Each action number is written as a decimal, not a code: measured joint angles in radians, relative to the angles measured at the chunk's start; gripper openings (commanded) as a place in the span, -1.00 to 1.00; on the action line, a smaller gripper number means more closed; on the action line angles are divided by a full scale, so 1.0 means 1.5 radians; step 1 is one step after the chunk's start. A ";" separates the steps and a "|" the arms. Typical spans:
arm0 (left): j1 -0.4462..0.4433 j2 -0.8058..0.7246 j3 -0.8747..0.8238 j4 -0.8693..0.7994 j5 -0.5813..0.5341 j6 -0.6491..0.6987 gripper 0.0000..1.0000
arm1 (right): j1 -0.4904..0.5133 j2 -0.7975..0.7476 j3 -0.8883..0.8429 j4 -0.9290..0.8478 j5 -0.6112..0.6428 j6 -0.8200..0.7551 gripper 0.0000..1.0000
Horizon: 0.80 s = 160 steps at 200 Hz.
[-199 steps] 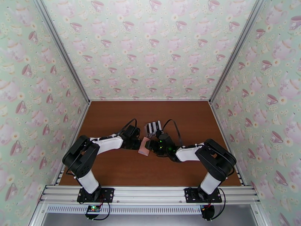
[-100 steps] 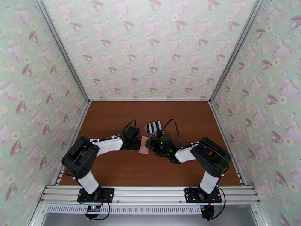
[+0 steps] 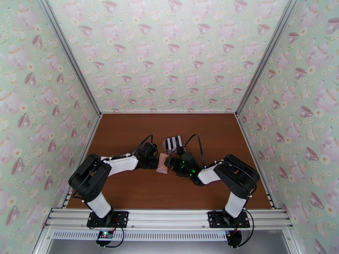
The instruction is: Put the credit cards into the card holder
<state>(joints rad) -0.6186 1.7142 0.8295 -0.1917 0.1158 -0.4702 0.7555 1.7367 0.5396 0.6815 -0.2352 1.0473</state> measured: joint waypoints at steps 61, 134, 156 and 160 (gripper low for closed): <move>-0.004 -0.054 -0.021 -0.016 0.014 0.003 0.28 | 0.007 -0.078 0.013 -0.188 0.033 -0.039 0.38; 0.010 -0.138 -0.021 -0.161 0.002 0.007 0.19 | 0.011 -0.097 0.041 -0.292 0.052 -0.061 0.39; 0.011 -0.169 -0.021 -0.152 0.023 0.006 0.20 | 0.011 -0.116 0.041 -0.336 0.064 -0.068 0.42; 0.011 -0.172 -0.021 -0.149 0.027 0.006 0.20 | 0.011 -0.120 0.041 -0.342 0.066 -0.068 0.42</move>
<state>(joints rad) -0.6025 1.4555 0.7982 -0.4145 0.1558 -0.4606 0.7715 1.5574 0.6010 0.1684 -0.1364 0.9447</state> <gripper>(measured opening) 0.596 0.709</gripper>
